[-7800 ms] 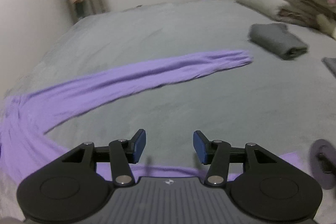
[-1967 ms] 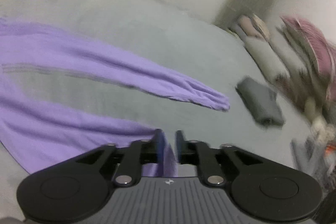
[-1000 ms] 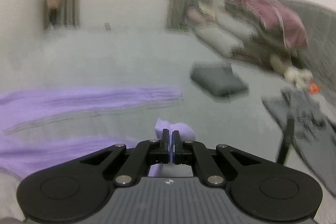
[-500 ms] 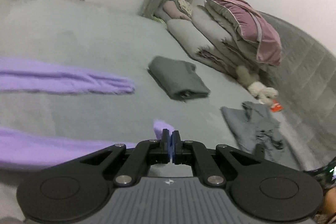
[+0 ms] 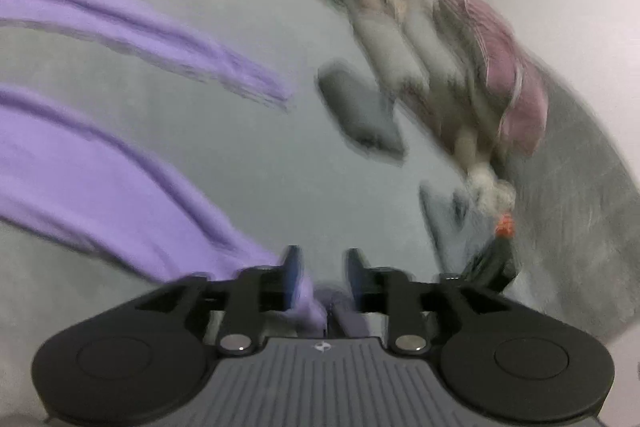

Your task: Fold clothes

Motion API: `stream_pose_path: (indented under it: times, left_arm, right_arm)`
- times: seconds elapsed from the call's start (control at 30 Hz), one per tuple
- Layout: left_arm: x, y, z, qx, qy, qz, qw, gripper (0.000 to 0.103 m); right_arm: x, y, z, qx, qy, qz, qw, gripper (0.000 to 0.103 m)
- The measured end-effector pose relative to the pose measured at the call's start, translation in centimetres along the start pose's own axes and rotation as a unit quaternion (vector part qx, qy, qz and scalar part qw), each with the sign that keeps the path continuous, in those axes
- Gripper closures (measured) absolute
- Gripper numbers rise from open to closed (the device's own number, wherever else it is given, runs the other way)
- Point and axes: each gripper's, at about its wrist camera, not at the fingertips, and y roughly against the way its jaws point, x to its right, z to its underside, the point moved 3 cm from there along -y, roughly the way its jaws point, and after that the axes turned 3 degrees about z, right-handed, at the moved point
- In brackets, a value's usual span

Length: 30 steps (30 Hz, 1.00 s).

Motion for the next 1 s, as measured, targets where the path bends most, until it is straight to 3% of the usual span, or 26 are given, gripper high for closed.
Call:
stream_pose_path:
  times: [0.07,0.13,0.23,0.3,0.37,0.5,0.63,0.8,0.87,0.93,1.0]
  left_arm:
    - [0.1,0.0,-0.1,0.002,0.003,0.009,1.0,0.03]
    - [0.2,0.0,0.0,0.001,0.004,0.014,0.9999,0.03]
    - [0.5,-0.3,0.1,-0.002,-0.004,0.011,0.9999,0.03]
    - [0.6,-0.4,0.1,-0.002,-0.005,0.009,0.9999,0.03]
    - [0.6,-0.4,0.1,-0.002,-0.006,0.007,1.0,0.03]
    - [0.7,-0.3,0.2,-0.002,-0.008,0.005,1.0,0.029]
    - [0.6,-0.2,0.2,-0.002,-0.006,0.005,1.0,0.029]
    - [0.4,0.2,0.0,0.002,0.002,0.008,1.0,0.029]
    - [0.4,0.6,-0.2,0.009,0.007,0.015,0.9998,0.029]
    - [0.9,0.7,-0.3,0.012,0.004,0.027,0.9996,0.028]
    - [1.3,0.3,-0.1,0.007,-0.004,0.033,0.9994,0.027]
  right_arm:
    - [-0.5,2.1,-0.9,0.047,-0.012,-0.028,0.998,0.039]
    - [-1.0,4.2,-1.8,0.091,-0.028,-0.06,0.994,0.038]
    - [-2.4,5.4,-3.0,0.111,-0.08,-0.191,0.972,0.039]
    - [-4.5,5.8,-3.6,0.105,-0.064,-0.24,0.963,0.044]
    - [-6.1,5.6,-3.7,0.112,-0.045,-0.208,0.971,0.046]
    - [-7.0,2.4,-2.7,0.043,-0.078,-0.264,0.96,0.07]
    - [-5.6,1.9,-0.4,-0.008,-0.087,-0.249,0.965,0.07]
    - [-2.9,2.7,3.0,-0.054,-0.073,-0.268,0.959,0.07]
    - [-1.6,3.4,3.5,-0.041,-0.074,-0.267,0.96,0.07]
    - [-1.1,4.6,2.5,0.009,-0.082,-0.274,0.958,0.07]
    - [-2.4,5.1,0.8,0.041,-0.073,-0.312,0.946,0.07]
